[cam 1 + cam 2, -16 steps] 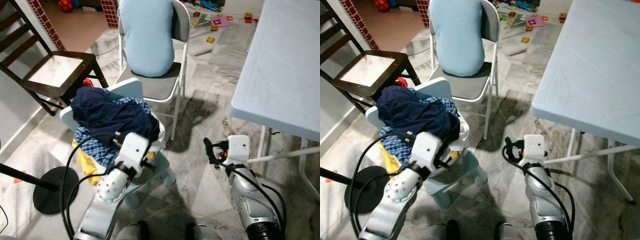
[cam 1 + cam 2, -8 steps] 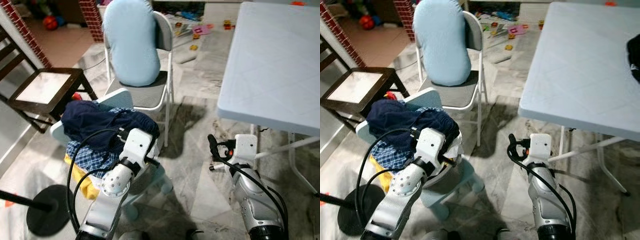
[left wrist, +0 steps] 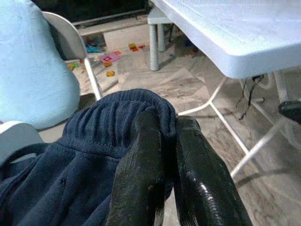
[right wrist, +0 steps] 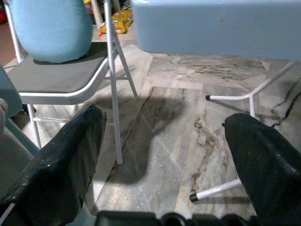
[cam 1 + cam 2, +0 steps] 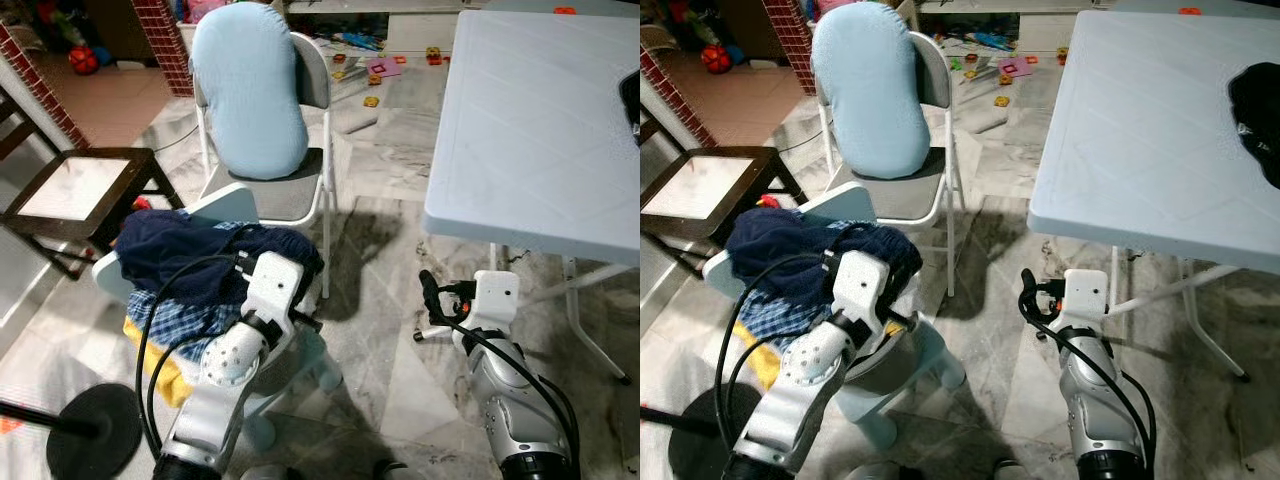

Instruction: Hang hanger

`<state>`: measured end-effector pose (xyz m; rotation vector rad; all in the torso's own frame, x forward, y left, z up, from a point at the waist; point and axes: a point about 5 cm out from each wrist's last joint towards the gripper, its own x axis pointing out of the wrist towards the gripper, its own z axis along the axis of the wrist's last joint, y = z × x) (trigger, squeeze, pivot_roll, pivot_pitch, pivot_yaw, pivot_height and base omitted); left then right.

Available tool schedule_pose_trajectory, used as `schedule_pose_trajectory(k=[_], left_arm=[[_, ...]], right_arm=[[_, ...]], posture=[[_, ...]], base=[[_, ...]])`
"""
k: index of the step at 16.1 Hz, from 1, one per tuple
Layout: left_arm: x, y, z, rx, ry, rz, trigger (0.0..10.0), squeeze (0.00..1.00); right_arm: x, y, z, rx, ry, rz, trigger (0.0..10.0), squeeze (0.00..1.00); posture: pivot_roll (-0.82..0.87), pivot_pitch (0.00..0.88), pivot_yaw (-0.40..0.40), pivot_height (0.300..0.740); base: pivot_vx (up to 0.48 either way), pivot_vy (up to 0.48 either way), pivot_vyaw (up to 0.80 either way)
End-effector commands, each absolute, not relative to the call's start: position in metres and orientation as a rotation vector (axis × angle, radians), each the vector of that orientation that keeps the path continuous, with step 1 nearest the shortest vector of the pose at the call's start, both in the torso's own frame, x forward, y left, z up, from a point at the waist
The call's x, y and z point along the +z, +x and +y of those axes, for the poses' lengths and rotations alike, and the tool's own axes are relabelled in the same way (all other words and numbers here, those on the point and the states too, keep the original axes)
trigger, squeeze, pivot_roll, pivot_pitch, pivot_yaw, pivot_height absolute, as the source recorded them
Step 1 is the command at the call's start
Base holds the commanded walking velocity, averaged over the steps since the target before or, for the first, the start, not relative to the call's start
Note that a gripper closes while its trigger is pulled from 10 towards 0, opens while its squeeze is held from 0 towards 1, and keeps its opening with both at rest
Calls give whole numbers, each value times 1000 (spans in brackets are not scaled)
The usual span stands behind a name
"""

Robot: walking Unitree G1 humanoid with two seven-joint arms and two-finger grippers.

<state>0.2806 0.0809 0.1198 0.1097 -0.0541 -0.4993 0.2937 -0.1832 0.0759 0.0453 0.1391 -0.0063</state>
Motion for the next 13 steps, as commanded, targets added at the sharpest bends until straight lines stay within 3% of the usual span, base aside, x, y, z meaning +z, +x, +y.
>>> schedule_pose_trajectory(k=[1,2,13], left_arm=[[119,281,83,-511,112,-53,10000,0],[119,280,82,-514,112,-54,10000,0],[118,279,74,-548,111,-61,10000,0]], right_arm=[[82,295,-179,3,53,110,10000,0],[82,295,-179,3,52,111,10000,0],[84,298,-181,3,46,105,10000,0]], posture=[[-61,92,101,740],[-61,92,101,740],[-76,91,97,740]], base=[[0,0,0],[0,0,0],[0,-323,-799]])
